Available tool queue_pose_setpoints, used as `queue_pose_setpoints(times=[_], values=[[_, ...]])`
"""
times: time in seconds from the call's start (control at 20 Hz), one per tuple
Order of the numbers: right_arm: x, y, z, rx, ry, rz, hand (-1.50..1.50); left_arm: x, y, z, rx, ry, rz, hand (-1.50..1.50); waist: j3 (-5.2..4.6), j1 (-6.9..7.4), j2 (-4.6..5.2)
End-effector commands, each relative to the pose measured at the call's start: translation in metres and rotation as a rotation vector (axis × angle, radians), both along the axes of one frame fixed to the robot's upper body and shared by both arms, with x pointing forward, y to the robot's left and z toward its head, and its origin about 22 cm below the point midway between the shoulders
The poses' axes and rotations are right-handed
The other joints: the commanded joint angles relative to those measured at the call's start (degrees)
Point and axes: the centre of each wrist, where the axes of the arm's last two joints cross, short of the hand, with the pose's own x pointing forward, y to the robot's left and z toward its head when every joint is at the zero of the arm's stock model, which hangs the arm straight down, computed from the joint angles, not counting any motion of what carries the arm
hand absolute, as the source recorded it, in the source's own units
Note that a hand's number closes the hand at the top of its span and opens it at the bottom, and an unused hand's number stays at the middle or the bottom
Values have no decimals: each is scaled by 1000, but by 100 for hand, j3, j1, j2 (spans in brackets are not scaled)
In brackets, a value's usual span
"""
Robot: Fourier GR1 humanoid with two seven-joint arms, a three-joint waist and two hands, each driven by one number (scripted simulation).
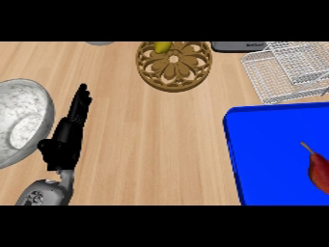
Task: Pick the pear from the tray and place it in the tiered basket
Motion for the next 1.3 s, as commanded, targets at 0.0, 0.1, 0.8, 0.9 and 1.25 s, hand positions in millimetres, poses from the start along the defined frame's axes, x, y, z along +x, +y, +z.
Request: queue_pose_setpoints(times=[0.0, 0.1, 0.8, 0.9, 1.25], values=[[-11, 17, 13, -226, -4, 130, -150, 0, -3, -3, -1, -4, 4, 0, 0, 27, 6], [-15, 23, 10, -276, 12, 152, -150, 3, 4, 2, 18, 5, 3, 0, 3, 26, 7], [-24, 69, -15, -484, 19, 188, -150, 6, -10, 0, 21, -11, -37, 0, -20, 139, 11], [-25, 66, -15, -519, 43, 171, -150, 5, -17, 3, 15, -20, -21, 0, -14, 137, 9], [-26, 71, -41, -601, 24, 132, -150, 0, -16, 3, -4, -13, -26, 0, -9, 130, -3]])
